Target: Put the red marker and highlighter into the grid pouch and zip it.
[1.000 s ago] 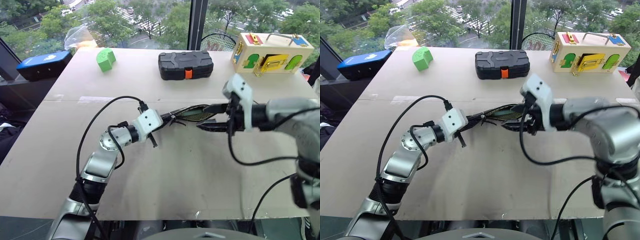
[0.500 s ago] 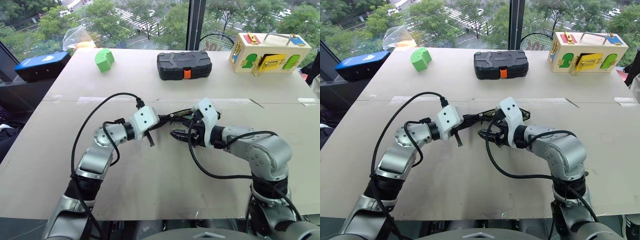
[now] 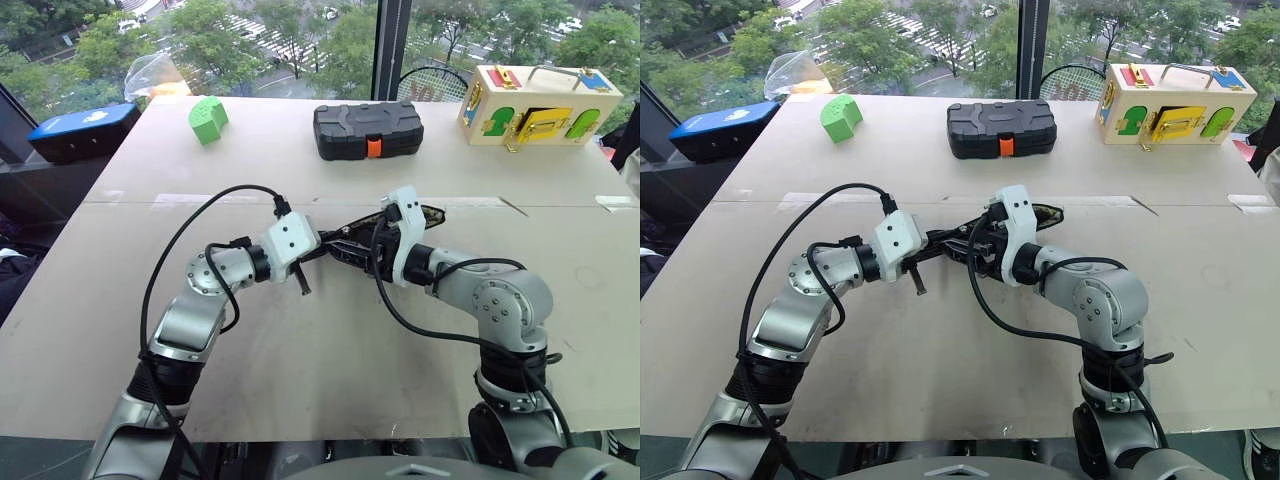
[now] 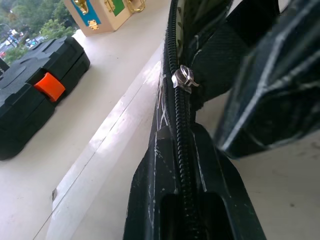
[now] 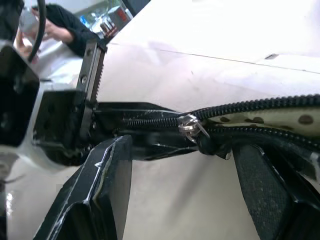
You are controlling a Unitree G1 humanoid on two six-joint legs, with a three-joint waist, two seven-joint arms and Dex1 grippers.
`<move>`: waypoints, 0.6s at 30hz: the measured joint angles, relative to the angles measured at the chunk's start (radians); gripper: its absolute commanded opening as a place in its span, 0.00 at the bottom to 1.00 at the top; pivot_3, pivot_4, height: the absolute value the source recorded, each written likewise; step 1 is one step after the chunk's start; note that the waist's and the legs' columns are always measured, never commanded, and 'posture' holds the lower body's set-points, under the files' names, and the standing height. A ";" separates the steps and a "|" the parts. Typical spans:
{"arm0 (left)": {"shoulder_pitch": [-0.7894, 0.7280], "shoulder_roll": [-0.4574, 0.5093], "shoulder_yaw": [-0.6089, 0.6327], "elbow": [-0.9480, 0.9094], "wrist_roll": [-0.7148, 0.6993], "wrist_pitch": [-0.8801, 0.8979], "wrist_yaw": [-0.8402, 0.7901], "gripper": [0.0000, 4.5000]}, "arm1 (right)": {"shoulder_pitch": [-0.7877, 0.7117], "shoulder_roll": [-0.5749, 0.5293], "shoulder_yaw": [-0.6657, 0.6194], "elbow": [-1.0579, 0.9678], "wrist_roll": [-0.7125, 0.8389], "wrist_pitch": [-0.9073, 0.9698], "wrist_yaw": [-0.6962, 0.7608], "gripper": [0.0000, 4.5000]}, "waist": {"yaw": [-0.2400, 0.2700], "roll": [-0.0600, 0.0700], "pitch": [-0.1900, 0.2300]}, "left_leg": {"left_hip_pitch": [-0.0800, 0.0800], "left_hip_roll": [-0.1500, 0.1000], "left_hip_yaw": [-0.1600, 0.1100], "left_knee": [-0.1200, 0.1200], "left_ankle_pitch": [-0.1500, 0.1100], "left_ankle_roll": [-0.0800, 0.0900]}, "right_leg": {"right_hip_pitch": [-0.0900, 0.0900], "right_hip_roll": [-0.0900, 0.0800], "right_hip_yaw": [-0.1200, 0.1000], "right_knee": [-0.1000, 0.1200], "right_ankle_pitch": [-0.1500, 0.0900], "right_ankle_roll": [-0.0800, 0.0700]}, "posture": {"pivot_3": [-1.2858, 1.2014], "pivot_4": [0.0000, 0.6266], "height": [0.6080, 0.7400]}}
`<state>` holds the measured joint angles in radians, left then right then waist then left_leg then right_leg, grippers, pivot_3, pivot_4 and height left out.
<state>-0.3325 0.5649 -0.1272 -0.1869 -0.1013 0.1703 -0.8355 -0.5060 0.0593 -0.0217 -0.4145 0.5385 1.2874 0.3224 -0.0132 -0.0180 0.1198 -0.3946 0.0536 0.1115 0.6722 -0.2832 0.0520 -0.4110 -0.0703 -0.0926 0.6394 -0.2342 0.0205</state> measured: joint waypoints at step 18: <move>0.015 0.009 0.001 -0.016 0.000 0.012 0.011 0.00 | 0.020 0.038 -0.037 0.000 0.064 0.020 -0.085 0.01 | -0.001 0.000 0.000 | 0.000 0.000 0.000 -0.001 0.000 0.000 | 0.000 0.000 0.000 0.000 0.000 0.000 | 0.52 0.24 1.00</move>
<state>-0.3180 0.5742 -0.1264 -0.2031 -0.1017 0.1826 -0.8242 -0.4862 0.0971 -0.0584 -0.4150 0.6021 1.3074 0.2370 -0.0143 -0.0178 0.1199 -0.3945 0.0537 0.1114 0.6715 -0.2832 0.0520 -0.4111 -0.0703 -0.0924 0.6392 -0.2343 0.0205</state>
